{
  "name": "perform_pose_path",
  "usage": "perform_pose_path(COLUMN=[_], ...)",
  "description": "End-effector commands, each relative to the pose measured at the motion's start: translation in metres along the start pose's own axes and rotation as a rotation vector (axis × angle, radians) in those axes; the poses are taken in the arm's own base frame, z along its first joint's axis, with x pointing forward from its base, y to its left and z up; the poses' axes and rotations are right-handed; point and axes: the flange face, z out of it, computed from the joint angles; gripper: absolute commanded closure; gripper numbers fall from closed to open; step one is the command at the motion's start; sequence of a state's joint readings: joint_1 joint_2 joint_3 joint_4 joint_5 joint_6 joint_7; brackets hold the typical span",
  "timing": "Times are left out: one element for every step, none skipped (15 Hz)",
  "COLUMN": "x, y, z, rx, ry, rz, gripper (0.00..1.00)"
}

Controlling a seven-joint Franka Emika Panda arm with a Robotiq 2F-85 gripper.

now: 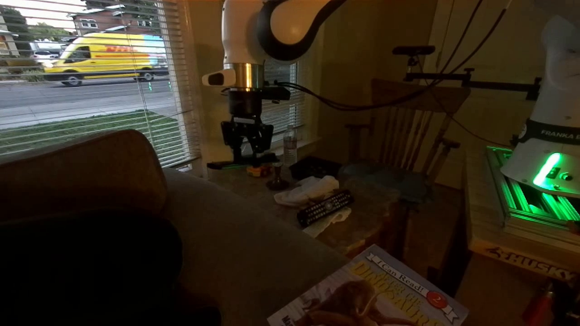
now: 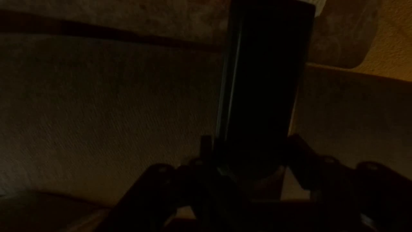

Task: Put the black object on the arm rest

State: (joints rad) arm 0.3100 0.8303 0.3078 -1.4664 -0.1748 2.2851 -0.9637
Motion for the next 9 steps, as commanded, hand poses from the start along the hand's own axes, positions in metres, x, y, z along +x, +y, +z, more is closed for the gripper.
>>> perform_pose_path(x=[0.044,0.055,0.066,0.076,0.086,0.095,0.103,0.111,0.118], y=[-0.021,-0.029,-0.037,-0.044,-0.051,-0.056,-0.061,-0.067,-0.071], z=[0.015,0.020,0.027,0.032,0.038,0.042,0.048,0.053,0.057], rx=[0.015,0.026,0.027,0.032,0.023,0.008,-0.004,-0.020,-0.040], ry=[-0.055,-0.079,-0.102,-0.119,-0.143,-0.160,-0.174,-0.194,-0.215], rz=[-0.151,-0.203,-0.250,-0.291,-0.338,-0.371,-0.401,-0.430,-0.457], gripper=[0.66,0.66,0.66,0.66,0.66,0.66,0.66,0.66,0.66])
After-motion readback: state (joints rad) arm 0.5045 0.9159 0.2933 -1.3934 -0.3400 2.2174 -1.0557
